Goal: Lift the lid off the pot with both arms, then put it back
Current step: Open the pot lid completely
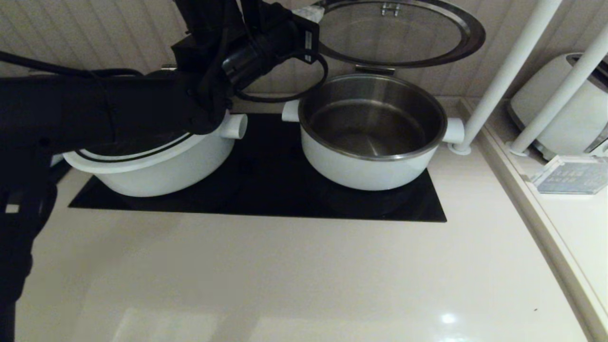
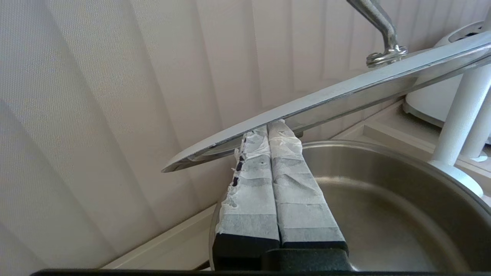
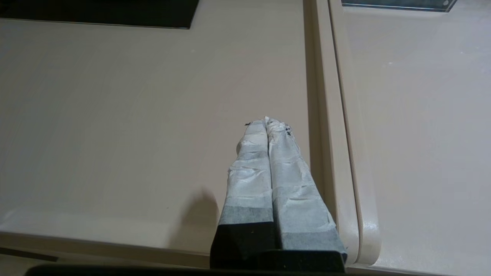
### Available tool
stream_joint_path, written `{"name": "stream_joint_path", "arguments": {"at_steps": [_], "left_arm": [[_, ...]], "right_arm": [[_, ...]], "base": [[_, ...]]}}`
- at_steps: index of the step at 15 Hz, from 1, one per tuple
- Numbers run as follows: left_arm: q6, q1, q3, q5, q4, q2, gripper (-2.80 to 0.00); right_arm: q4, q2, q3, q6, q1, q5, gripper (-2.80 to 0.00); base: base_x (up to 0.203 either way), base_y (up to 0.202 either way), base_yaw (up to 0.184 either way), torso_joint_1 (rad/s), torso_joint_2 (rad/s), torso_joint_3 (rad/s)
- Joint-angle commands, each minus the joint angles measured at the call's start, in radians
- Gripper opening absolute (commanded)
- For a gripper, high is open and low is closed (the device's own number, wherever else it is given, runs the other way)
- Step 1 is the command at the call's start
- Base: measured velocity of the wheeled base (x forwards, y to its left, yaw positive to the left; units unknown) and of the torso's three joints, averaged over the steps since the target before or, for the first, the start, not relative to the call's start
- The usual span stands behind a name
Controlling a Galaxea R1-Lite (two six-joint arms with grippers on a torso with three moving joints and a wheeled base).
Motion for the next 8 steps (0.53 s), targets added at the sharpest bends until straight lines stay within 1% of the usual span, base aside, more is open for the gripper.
{"name": "stream_joint_path", "arguments": {"at_steps": [1,6,8], "left_arm": [[0.001,0.000,0.000,0.000,-0.004,-0.013,-2.80],[0.010,0.001,0.010,0.000,0.003,-0.043,-2.80],[0.029,0.001,0.014,0.000,0.010,-0.056,-2.80]], "right_arm": [[0.000,0.001,0.000,-0.001,0.001,0.000,-2.80],[0.000,0.001,0.000,0.000,0.001,0.000,-2.80],[0.000,0.001,0.000,-0.001,0.001,0.000,-2.80]], "base": [[0.000,0.000,0.000,0.000,0.00,0.000],[0.000,0.000,0.000,0.000,0.00,0.000],[0.000,0.000,0.000,0.000,0.00,0.000]]}}
